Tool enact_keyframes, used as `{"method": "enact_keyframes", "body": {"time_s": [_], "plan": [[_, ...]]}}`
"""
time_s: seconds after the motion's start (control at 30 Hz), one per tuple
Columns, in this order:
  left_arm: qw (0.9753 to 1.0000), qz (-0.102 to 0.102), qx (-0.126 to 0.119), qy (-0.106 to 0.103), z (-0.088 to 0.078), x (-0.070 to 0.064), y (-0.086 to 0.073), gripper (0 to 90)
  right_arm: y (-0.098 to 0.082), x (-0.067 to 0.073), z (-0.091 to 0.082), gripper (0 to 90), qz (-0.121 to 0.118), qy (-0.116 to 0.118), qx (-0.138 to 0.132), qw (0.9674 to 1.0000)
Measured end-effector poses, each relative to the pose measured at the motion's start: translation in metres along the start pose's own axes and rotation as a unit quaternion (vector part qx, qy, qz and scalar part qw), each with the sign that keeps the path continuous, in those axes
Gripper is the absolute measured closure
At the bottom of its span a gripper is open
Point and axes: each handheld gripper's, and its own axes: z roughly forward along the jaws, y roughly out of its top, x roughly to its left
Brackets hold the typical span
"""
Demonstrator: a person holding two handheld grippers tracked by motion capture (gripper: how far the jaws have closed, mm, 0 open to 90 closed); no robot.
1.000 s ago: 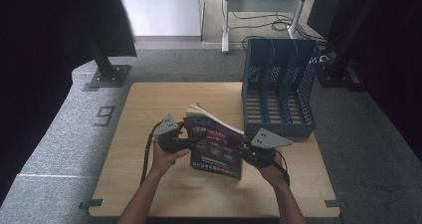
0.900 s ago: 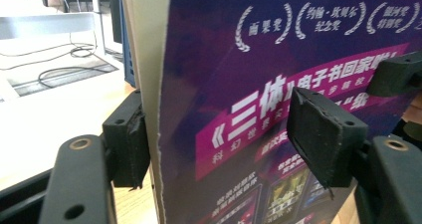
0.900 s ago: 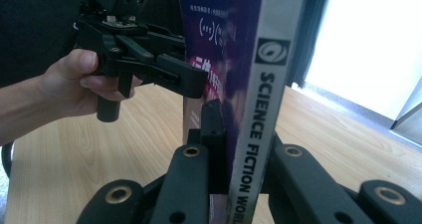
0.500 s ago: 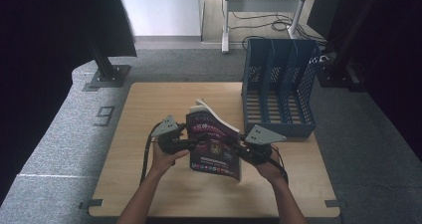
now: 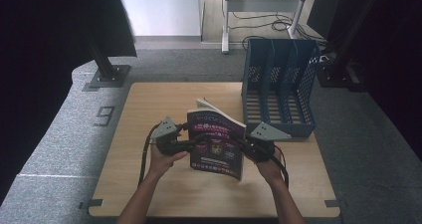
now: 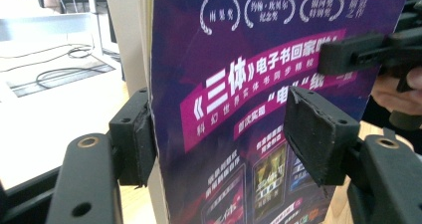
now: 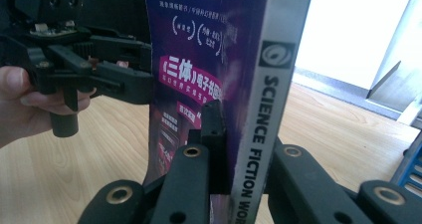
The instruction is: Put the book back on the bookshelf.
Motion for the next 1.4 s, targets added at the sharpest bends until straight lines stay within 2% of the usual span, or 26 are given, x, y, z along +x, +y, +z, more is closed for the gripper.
{"method": "enact_keyframes", "body": {"time_s": [0.27, 0.53, 1.07, 1.4], "plan": [[0.9997, 0.015, 0.014, 0.010, -0.010, -0.006, -0.010, 31.4, 0.007, 0.007, -0.003, 81.8, 0.003, -0.002, -0.020, 0.9998], [0.9992, 0.006, 0.036, 0.015, -0.012, -0.002, -0.026, 30.9, 0.012, 0.009, -0.004, 81.9, 0.009, -0.014, -0.041, 0.9990], [0.9983, 0.003, 0.055, 0.019, -0.012, 0.000, -0.031, 30.5, 0.018, 0.008, -0.009, 81.9, 0.012, -0.028, -0.075, 0.9967], [0.9971, -0.012, 0.071, 0.024, -0.013, 0.004, -0.037, 29.9, 0.023, 0.007, -0.015, 81.9, 0.012, -0.036, -0.090, 0.9953]]}}
